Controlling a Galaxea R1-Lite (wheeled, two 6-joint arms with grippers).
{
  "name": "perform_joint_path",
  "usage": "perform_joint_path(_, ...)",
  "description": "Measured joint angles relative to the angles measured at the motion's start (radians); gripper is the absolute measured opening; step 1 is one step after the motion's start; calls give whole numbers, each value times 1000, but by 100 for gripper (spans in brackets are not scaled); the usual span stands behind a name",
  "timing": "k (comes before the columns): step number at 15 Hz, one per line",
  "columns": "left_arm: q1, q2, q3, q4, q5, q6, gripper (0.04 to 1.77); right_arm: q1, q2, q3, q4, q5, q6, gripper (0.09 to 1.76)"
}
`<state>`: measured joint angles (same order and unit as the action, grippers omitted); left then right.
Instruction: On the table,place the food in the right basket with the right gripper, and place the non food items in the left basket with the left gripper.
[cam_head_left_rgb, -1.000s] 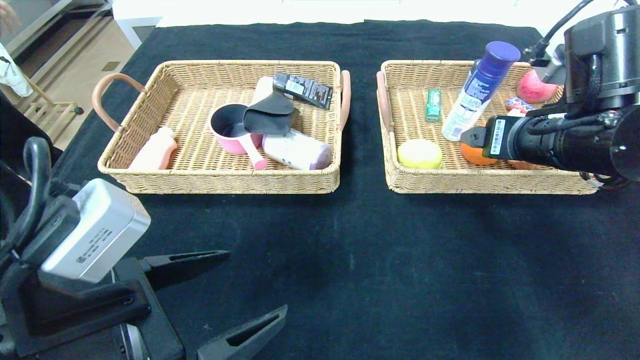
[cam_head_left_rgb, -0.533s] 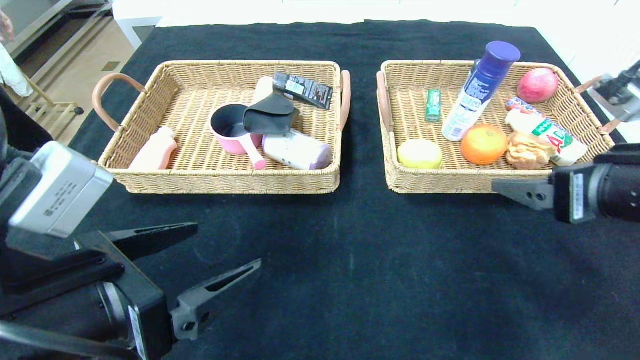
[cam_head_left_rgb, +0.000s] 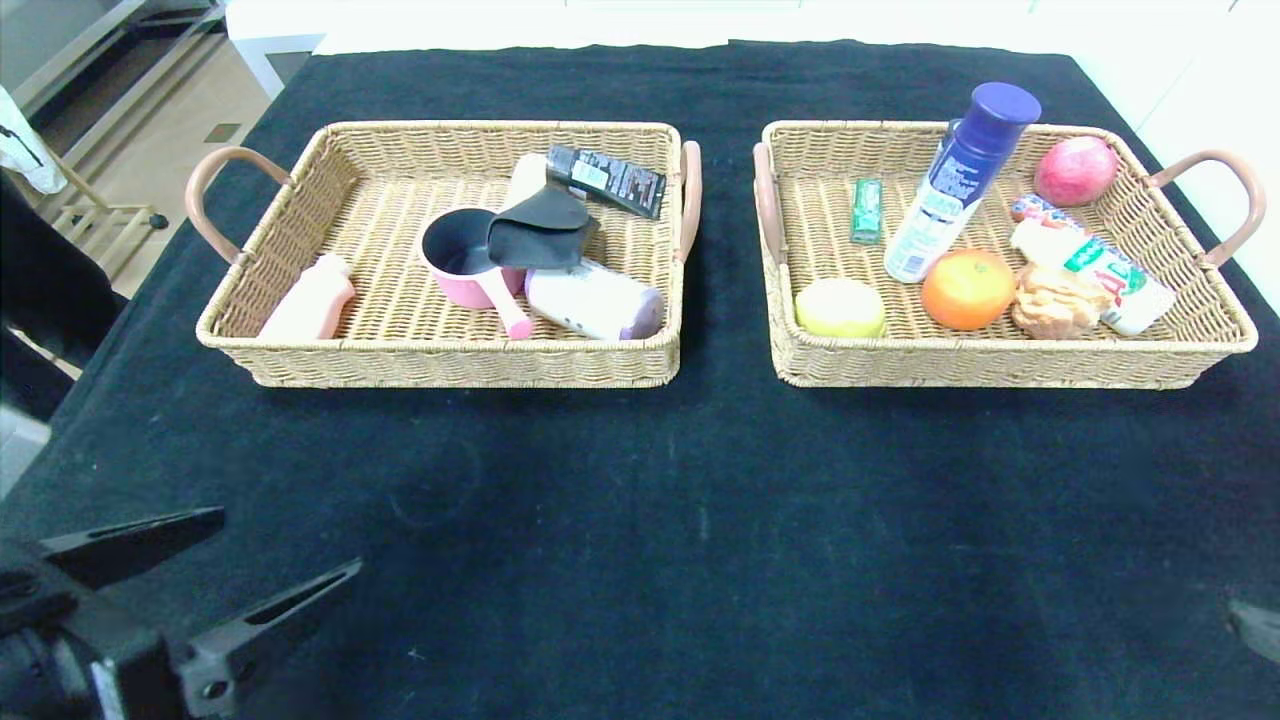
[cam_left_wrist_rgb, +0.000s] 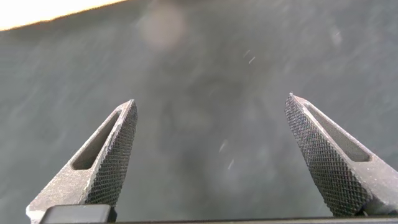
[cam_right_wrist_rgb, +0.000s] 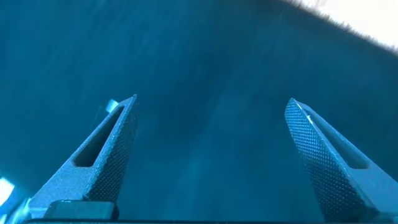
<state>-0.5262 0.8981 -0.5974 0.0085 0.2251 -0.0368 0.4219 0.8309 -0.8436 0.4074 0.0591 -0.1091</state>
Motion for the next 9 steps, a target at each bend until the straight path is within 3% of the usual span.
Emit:
perform_joint_path(2,61,-83,5,74,-23,4,172,6,-112,5,105,11,-3,170)
perform_joint_path(5,157,-208,5,183,-105,10,172,-2,-262,1,247,40,-3,170)
perform_joint_path(9,289,-357,-12,266,-220,44,172,-93,-397,-76,387,158,-3,170)
